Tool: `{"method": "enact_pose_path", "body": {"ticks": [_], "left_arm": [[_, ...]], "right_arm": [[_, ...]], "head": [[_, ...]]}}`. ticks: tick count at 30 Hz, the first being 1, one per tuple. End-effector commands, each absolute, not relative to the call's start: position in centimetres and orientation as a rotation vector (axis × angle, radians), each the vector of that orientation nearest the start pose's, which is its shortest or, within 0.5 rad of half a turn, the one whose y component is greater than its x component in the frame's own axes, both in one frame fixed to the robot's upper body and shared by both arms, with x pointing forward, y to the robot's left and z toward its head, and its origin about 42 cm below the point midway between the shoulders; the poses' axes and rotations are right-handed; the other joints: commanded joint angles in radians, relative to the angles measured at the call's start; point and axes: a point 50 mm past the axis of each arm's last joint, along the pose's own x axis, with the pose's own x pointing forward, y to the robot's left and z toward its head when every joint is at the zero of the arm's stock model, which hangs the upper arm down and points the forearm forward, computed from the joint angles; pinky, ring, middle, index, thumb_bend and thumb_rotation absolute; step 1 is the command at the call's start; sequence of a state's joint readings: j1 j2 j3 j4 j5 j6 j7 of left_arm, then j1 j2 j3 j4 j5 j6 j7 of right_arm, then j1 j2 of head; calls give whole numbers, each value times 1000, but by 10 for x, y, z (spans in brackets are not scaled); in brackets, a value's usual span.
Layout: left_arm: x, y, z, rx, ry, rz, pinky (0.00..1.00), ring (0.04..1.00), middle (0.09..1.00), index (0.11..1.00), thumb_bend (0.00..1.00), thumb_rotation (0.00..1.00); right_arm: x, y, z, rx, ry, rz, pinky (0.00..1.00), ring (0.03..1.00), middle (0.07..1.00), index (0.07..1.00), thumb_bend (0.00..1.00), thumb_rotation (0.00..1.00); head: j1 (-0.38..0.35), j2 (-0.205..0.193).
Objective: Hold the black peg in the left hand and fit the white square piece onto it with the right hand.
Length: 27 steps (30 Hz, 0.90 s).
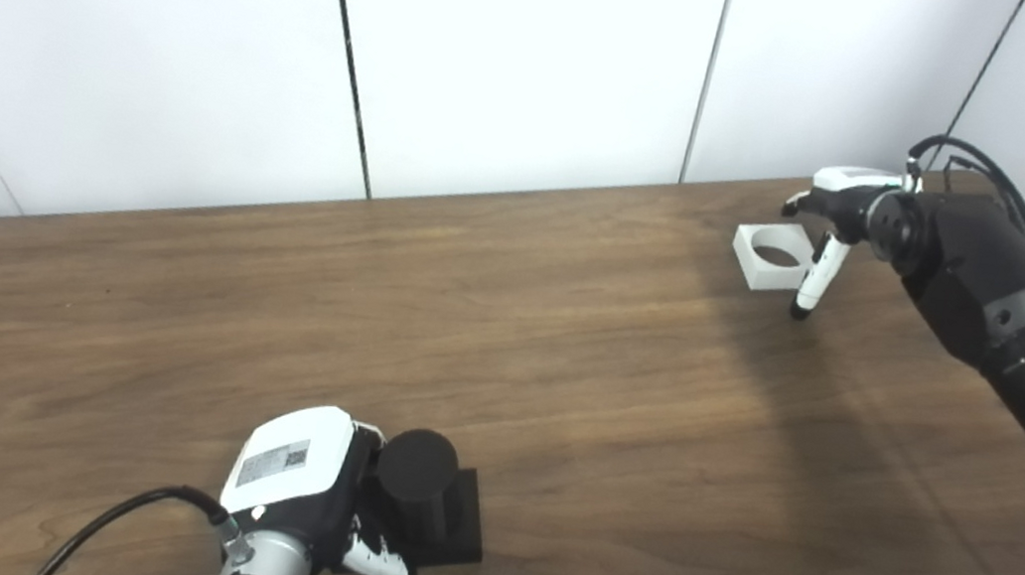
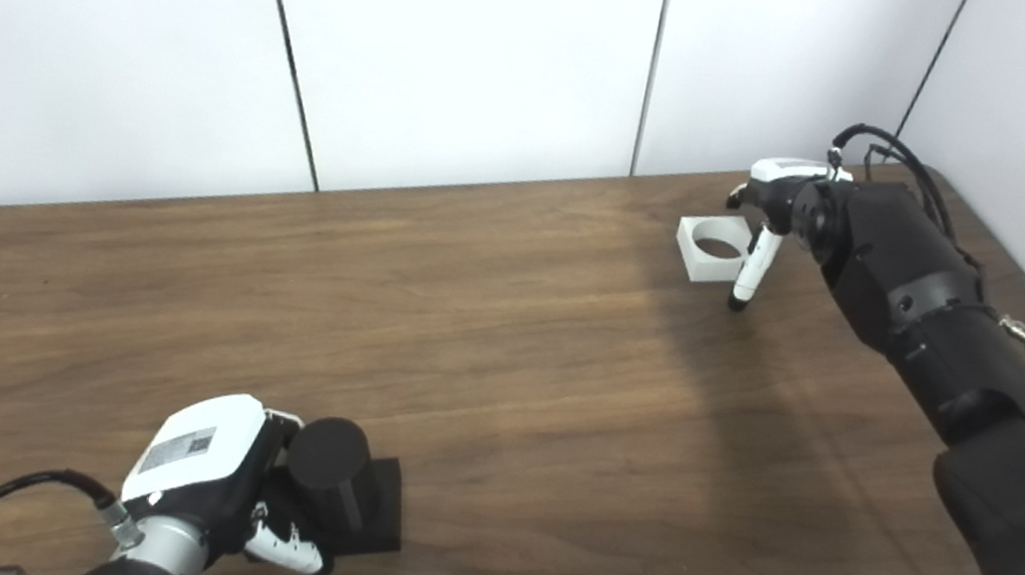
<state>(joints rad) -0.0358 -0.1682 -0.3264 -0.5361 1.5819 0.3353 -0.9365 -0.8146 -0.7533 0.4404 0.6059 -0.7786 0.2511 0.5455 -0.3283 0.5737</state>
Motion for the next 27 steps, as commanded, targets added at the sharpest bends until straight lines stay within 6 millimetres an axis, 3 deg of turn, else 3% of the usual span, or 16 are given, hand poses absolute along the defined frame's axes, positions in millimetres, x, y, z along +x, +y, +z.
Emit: {"method": "enact_pose_path", "body": {"ticks": [1,7,21,24,27], "left_arm": [[241,89,199,1188,295,-476,905,838,755,485,525,59],[240,88,198,1188,292,-477,907,840,760,484,525,59],[239,87,199,1187,289,-476,919,845,759,484,525,58],[239,87,200,1183,291,-476,909,833,744,484,525,58],[239,86,200,1175,291,-474,917,842,749,483,525,58]], "right_arm": [[501,-414,310,-1612,440,141,985,1000,974,859,925,238],[497,-410,300,-1596,432,164,954,985,941,806,896,257],[496,-397,284,-1592,435,187,930,983,947,787,873,248],[495,-397,281,-1599,416,192,925,981,935,752,849,230],[492,-399,278,-1615,382,189,901,964,918,650,821,200]], "head": [[0,1],[4,5],[4,10],[6,12],[8,12]]}}
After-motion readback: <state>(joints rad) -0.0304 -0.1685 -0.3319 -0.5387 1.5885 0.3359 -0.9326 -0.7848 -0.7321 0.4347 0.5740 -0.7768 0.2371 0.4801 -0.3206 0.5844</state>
